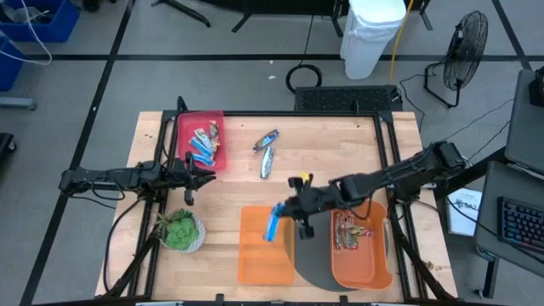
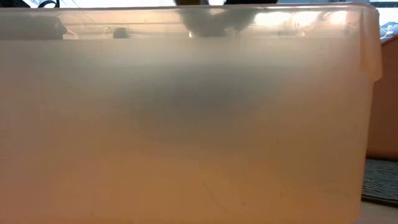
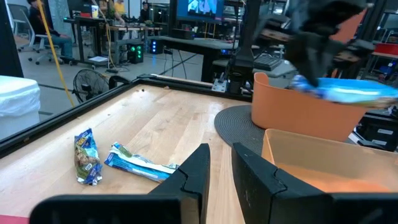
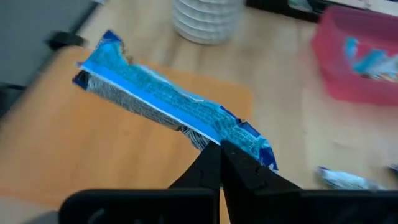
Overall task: Pick and place Granola Bars by type
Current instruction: Put the right blue granola bar into the left orange bin
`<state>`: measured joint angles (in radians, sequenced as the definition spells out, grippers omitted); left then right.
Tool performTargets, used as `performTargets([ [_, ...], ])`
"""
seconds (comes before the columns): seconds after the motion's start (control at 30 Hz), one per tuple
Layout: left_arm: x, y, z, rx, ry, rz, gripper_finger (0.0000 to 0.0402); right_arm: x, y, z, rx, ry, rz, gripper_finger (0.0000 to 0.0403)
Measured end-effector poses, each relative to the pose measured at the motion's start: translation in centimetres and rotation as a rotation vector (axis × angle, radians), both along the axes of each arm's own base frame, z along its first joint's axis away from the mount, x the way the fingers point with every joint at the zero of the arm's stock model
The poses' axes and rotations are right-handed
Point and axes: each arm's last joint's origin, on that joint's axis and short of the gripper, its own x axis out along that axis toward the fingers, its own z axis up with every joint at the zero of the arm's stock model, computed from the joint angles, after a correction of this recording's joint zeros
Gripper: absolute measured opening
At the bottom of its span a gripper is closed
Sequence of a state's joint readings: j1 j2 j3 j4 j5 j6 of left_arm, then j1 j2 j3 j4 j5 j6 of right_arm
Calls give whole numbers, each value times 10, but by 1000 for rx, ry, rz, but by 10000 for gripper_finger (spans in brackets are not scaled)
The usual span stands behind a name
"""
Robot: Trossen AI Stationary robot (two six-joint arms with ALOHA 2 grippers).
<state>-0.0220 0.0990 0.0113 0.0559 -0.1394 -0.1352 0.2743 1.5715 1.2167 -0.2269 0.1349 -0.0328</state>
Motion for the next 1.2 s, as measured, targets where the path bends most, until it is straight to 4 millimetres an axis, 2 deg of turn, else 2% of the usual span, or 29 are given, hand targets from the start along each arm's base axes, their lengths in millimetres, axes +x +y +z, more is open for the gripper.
performTargets([
  [0.27, 0, 0, 0, 0, 0, 0, 72, -12, 56, 3, 51, -76, 149, 0],
  [0.4, 0, 0, 0, 0, 0, 0, 72, -14, 81, -4, 15, -109, 255, 0],
  [0.53, 0, 0, 0, 0, -1, 0, 72, -11, 96, -13, 55, -120, 342, 0],
  [0.87, 0, 0, 0, 0, 1, -1, 72, 13, 101, -38, 144, -166, 416, 0],
  [1.03, 0, 0, 0, 0, 2, 0, 72, 28, 92, -51, 177, -182, 415, 0],
  [1.2, 0, 0, 0, 0, 1, 0, 72, 39, 71, -53, 176, -185, 376, 0],
])
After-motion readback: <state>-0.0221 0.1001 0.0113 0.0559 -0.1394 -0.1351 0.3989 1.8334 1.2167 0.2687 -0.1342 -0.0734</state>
